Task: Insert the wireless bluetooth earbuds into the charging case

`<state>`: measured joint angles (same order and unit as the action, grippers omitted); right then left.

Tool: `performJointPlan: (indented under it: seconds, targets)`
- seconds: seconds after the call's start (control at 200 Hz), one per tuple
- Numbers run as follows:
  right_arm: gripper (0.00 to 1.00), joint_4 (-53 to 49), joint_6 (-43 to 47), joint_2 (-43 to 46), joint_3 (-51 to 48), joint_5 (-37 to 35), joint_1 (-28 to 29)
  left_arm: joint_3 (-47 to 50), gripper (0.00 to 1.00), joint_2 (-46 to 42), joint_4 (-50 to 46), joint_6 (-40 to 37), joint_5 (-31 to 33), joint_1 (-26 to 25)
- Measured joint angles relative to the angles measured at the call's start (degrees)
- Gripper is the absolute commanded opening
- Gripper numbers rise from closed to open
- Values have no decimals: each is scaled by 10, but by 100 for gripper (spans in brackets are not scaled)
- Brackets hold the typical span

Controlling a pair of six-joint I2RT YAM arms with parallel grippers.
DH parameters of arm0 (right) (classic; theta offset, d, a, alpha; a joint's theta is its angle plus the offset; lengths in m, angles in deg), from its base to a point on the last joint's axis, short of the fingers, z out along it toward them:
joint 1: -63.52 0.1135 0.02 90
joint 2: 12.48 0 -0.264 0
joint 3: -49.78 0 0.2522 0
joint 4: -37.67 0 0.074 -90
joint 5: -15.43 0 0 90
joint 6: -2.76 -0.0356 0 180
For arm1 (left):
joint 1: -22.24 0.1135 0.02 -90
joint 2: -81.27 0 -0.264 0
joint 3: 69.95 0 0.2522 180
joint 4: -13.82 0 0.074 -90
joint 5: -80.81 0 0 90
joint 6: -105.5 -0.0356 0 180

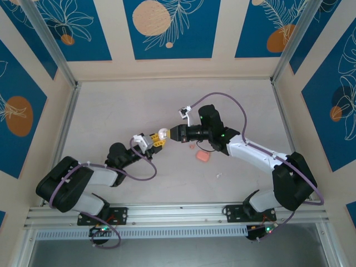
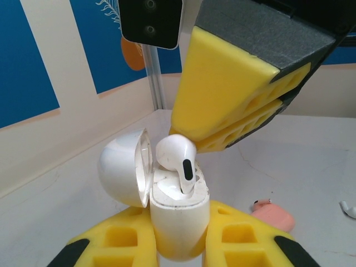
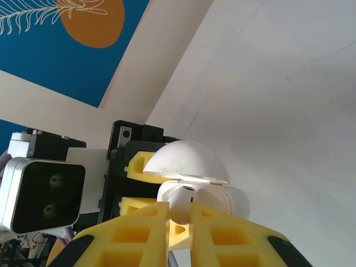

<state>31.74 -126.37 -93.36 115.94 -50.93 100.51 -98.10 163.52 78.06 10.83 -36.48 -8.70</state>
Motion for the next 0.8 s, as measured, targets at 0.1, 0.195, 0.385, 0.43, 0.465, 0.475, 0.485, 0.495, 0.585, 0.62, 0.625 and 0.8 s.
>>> performJointPlan:
  seconds: [0.1,0.195,0.385,0.43,0.465,0.475,0.485,0.495,0.585,0.62,0.625,0.8]
  targets:
    - [16,-11,15,0,4,5,-1,0,14,0,0,0,-3,0]
    - [16,-22,31,0,9,11,-3,0,14,-1,0,0,-7,0]
    - [16,-47,65,-1,20,26,-5,0,14,-1,1,0,-17,0]
    - [16,-52,73,-2,22,29,-6,0,14,-1,0,0,-21,0]
    - [16,-56,78,-3,23,33,-7,0,14,-1,0,0,-23,0]
    - [16,-57,80,-3,24,34,-8,0,14,-1,0,0,-24,0]
    - [16,-57,82,-3,24,35,-8,0,14,-1,0,0,-25,0]
    - [16,-58,82,-3,25,36,-8,0,14,-1,0,0,-26,0]
    - [16,-64,95,-5,28,42,-9,0,14,-1,0,0,-33,0]
    - [16,-65,99,-5,28,44,-10,0,14,-1,0,0,-36,0]
    - [16,-66,100,-5,28,45,-10,0,14,-1,0,0,-37,0]
    - [16,-72,116,-9,32,59,-10,0,14,-1,0,0,-50,0]
